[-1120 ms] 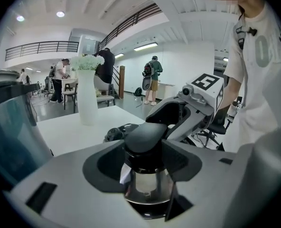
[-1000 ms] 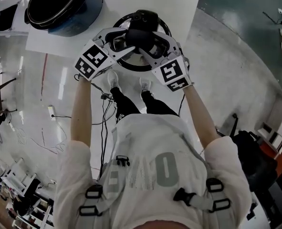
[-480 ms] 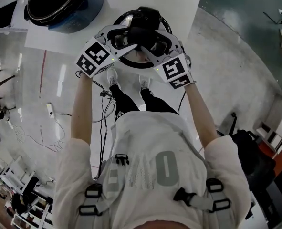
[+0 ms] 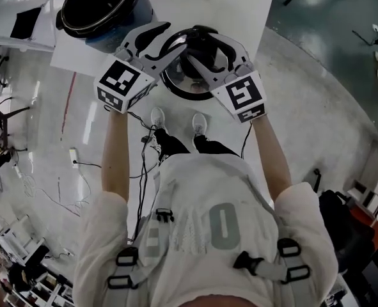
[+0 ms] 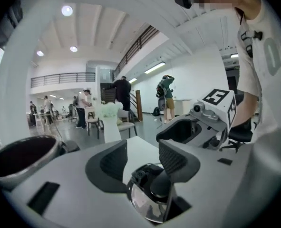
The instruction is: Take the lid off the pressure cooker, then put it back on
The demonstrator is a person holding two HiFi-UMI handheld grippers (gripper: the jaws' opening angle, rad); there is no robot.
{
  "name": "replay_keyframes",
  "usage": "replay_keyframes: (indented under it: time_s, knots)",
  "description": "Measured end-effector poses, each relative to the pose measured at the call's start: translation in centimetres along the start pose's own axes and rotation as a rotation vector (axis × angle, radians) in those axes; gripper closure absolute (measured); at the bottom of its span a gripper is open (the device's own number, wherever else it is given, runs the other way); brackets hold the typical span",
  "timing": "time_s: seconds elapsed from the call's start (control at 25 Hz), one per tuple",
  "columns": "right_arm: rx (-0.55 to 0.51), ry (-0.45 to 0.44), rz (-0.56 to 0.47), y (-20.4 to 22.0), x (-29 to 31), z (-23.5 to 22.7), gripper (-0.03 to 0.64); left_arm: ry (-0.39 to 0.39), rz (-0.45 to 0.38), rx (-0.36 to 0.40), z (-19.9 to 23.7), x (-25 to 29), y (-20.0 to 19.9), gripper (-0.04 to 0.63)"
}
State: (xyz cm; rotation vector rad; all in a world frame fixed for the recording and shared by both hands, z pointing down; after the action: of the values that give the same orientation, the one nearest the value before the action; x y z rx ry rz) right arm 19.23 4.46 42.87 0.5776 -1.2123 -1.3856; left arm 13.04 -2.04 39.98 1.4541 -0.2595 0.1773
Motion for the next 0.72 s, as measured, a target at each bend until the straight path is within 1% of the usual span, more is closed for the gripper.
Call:
replay_keyframes:
  time_s: [0.04,0.08,0.12,0.2,0.28,0.36,0.4,0.48,0.6,0.72]
  knots:
    - [0.01,0.032,-0.03,-1.3,-0.5,-0.4,0.394,-0.052,-0.049,0.008,-0.4,-0.8,-1.2,0.402]
    - [0.018,0.071,-0.055,-2.4,-1.1,-0.8,0.437,-0.113,-0.099,0.02,-0.8,-1.8,-2.1,0.44]
    - [0.026,0.113,-0.078,-3.3,-1.9,-1.0,0.496,-0.177,-0.149,0.036,-1.4,-2.8,-2.9,0.476]
    - [0.044,0.195,-0.121,-4.8,-3.4,-1.4,0.556,-0.307,-0.241,0.058,-2.6,-4.9,-4.2,0.527]
    - [0.052,0.256,-0.153,-5.6,-5.1,-1.3,0.598,-0.435,-0.305,0.037,-3.6,-7.0,-4.6,0.562]
    - [0.04,0.289,-0.165,-5.8,-6.6,-1.0,0.609,-0.532,-0.339,-0.004,-4.3,-8.7,-4.3,0.577]
    - [0.028,0.295,-0.167,-5.7,-7.1,-0.8,0.609,-0.561,-0.346,-0.012,-4.5,-9.2,-4.0,0.577]
    - [0.005,0.296,-0.162,-5.3,-7.8,-0.7,0.611,-0.592,-0.351,-0.008,-4.6,-9.8,-3.6,0.577]
    - [0.001,0.288,-0.152,-4.7,-8.4,-0.5,0.611,-0.607,-0.376,-0.022,-4.6,-10.5,-3.4,0.578]
    - [0.004,0.282,-0.157,-4.7,-8.5,-0.4,0.611,-0.611,-0.403,-0.019,-4.8,-10.6,-3.9,0.578]
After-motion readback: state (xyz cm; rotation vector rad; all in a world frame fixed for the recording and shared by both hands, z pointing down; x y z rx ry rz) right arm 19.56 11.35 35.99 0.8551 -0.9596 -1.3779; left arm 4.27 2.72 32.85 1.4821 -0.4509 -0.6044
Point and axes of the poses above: the fingertips, and each gripper's own axes: x forward along the fingers, z to its left, y out of its underside, the point moved 4 cm from there along -x, backward along the fingers, and after that the axes turned 13 degrees about -x, right-handed, at the moved point
